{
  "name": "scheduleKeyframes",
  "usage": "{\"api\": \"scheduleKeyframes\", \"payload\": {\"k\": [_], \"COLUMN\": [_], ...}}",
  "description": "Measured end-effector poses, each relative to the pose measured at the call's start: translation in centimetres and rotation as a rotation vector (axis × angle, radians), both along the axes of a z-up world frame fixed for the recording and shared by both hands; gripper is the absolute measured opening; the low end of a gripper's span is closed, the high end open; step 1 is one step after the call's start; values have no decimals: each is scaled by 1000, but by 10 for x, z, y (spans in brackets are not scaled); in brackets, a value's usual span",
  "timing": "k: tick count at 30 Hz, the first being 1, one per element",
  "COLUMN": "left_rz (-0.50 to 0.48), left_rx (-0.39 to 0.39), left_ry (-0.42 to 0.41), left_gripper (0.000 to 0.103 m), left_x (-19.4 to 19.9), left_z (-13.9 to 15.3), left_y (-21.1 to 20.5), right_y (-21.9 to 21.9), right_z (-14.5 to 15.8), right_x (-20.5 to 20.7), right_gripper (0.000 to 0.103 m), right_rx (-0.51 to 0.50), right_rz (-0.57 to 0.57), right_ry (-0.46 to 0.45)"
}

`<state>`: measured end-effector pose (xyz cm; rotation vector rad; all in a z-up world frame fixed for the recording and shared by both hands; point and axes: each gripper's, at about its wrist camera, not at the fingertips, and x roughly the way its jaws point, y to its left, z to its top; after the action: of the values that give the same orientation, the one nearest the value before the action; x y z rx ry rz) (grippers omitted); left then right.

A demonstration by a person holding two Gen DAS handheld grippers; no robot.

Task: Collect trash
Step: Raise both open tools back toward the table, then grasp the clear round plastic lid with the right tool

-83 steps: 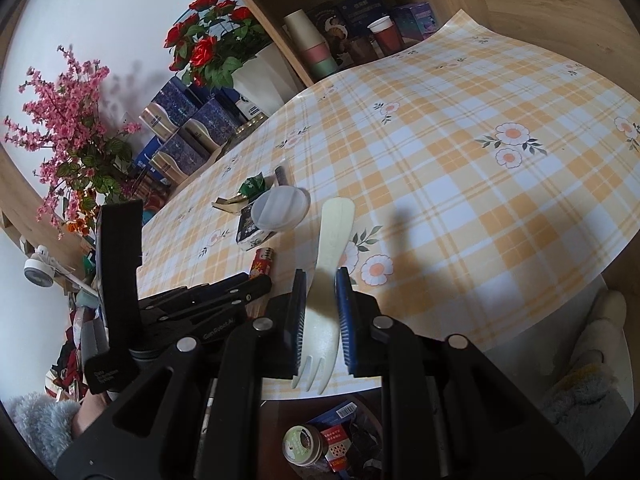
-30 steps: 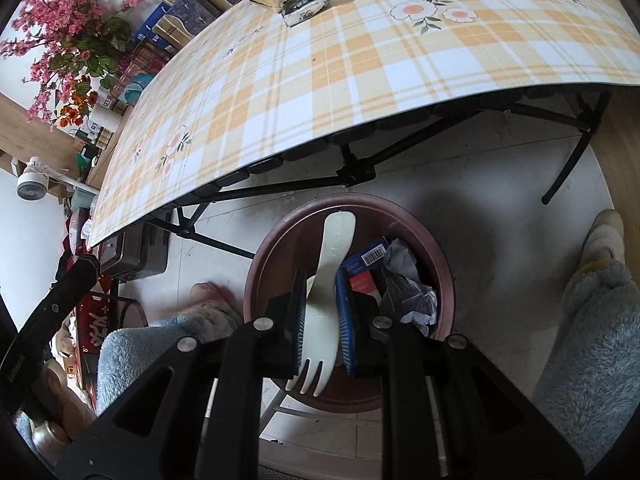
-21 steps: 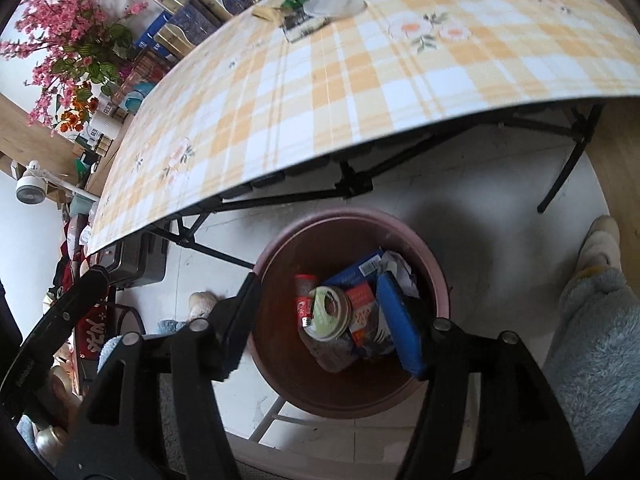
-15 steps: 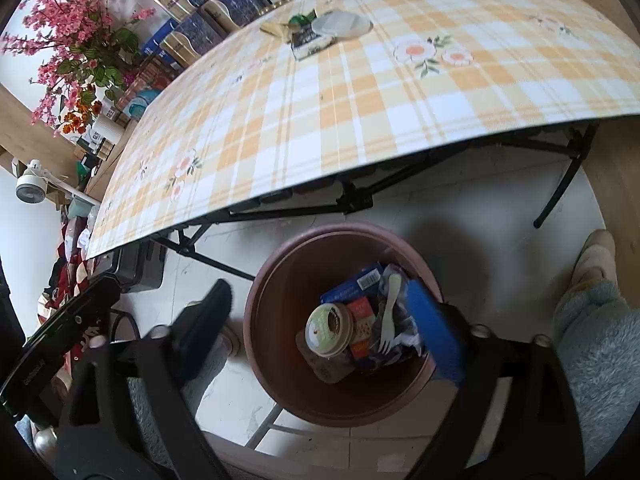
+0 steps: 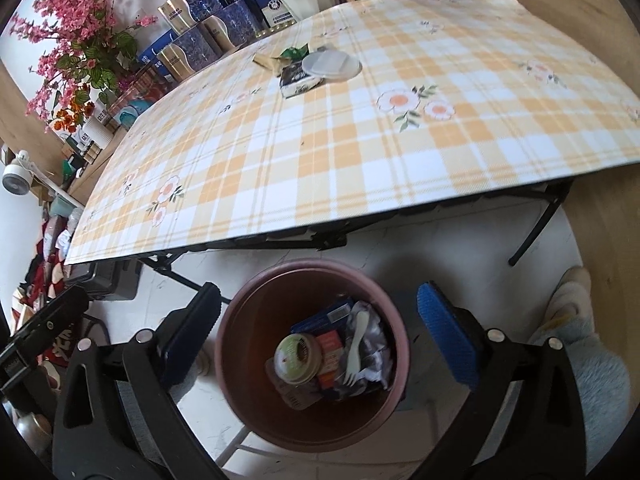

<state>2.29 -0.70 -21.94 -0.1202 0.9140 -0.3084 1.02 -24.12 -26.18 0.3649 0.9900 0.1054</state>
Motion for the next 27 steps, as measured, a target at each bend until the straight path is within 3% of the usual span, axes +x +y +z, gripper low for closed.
{"api": "scheduleKeyframes", "payload": {"k": [11,21,27], "left_rz": [49,82,97], "left_rx": [12,21,25], "left_ry": [42,75,92], "left_gripper": [95,95,95], "left_x": [16,30,41], "left_z": [-14,-26,-31], "left_y": [8,13,15], "right_y": [-34,-50,-40], "right_z": [13,22,10], "right_x": [42,144,202], "right_gripper": [97,97,96], "right_rx": [0,-1,-1], "right_rz": [18,65,83], "right_ry": [-53,-93,-69]}}
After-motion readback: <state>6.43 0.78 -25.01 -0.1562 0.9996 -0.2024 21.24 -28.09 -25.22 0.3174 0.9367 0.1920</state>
